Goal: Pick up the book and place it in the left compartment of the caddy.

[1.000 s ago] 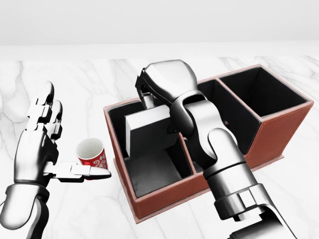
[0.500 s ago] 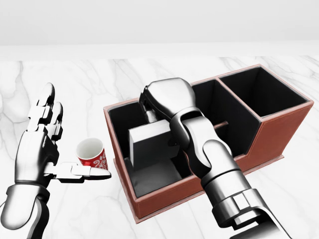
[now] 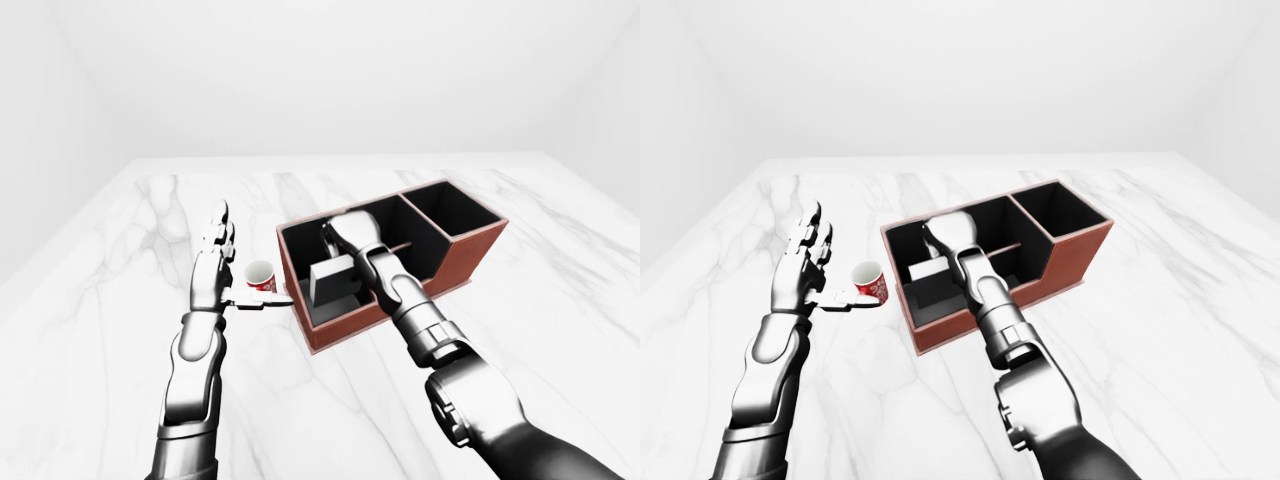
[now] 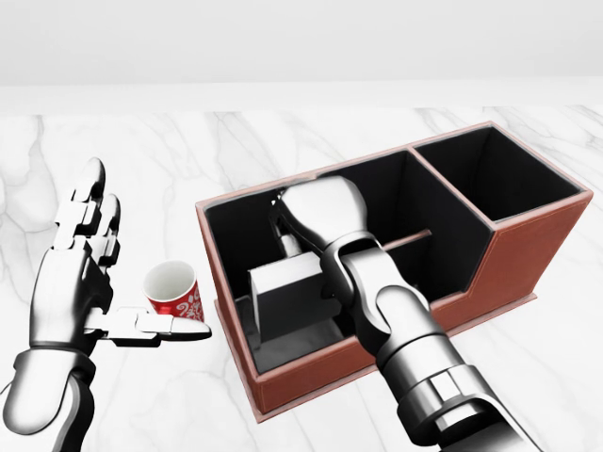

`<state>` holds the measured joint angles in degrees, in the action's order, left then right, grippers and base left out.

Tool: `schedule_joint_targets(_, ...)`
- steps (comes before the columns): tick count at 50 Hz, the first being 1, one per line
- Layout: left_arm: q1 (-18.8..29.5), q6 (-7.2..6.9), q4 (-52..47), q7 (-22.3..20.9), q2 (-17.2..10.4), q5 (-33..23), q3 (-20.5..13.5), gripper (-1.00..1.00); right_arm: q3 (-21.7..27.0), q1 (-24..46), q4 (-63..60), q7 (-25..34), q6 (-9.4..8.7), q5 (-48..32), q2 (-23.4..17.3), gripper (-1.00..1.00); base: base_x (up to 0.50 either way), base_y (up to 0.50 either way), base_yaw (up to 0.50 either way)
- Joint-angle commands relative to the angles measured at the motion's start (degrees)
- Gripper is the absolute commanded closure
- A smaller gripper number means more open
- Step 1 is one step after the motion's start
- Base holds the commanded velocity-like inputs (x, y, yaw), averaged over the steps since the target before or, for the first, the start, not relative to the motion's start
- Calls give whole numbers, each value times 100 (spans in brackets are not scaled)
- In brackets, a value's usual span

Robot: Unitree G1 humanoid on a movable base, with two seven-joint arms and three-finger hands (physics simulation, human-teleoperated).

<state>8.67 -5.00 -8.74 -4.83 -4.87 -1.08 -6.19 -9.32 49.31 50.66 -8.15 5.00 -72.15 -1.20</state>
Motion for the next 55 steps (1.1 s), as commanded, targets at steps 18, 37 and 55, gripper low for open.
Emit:
schedule_joint_targets(18,-38,0,80,-23,7,6,5,-100,-47,138,1203,-1350,0,-308,117,100,0,0,0)
schedule_joint_targets(37,19,0,215,-22,-6,18,0,-100,-114,338,1945,-2053,0,-489,224,100,0,0,0)
schedule_joint_targets(55,-28,0,117,-33,0,27,1,-100,-72,726,2204,-2070,0,-391,479,100,0,0,0)
